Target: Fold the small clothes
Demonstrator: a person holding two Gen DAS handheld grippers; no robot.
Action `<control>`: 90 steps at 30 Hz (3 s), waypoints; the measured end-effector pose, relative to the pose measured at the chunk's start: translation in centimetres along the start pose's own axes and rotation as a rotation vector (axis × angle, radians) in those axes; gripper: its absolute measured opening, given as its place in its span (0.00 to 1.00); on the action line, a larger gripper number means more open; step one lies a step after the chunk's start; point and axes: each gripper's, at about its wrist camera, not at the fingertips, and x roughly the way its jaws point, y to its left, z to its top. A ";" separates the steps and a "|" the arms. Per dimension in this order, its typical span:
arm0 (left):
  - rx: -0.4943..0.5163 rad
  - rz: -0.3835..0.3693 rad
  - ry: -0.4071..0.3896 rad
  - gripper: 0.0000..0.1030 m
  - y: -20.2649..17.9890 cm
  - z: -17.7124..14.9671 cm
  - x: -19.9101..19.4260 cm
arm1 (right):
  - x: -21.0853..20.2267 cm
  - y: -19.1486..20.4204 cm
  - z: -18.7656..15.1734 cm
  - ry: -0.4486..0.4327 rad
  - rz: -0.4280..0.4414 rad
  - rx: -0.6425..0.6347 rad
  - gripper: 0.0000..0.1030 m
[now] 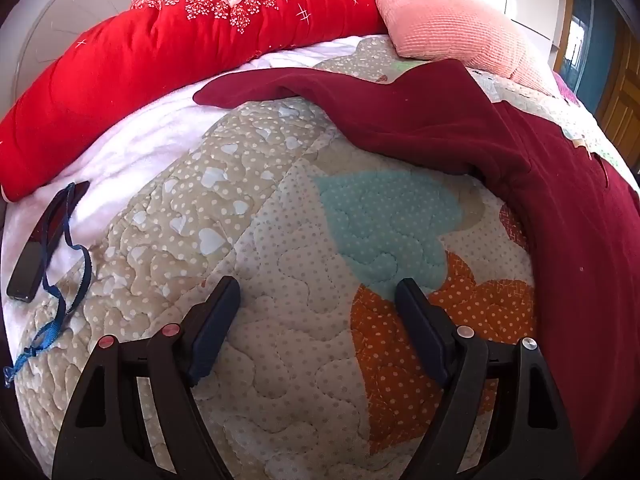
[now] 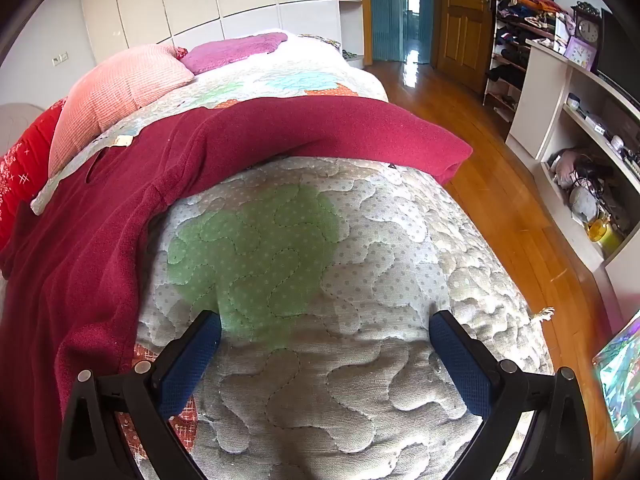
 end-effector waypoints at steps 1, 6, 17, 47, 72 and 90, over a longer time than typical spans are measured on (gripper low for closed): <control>0.026 0.034 -0.007 0.79 -0.2 0.0 -0.1 | 0.0 0.0 0.0 0.000 0.000 0.000 1.00; 0.018 0.023 -0.004 0.79 -0.1 0.0 0.0 | 0.0 0.0 0.0 -0.002 0.002 0.002 1.00; 0.035 -0.019 0.007 0.79 -1.1 -0.4 -4.0 | 0.0 0.0 0.0 -0.002 0.001 0.001 1.00; 0.291 -0.290 -0.143 0.79 -13.2 -3.8 -16.9 | -21.4 -1.0 0.9 -0.226 0.041 -0.052 1.00; 0.210 -0.256 -0.129 0.79 -11.2 -1.9 -14.8 | -12.7 15.6 0.7 -0.130 0.224 -0.128 1.00; 0.177 -0.201 -0.055 0.79 -8.8 -2.5 -11.0 | -9.1 19.2 -0.8 -0.065 0.277 -0.249 1.00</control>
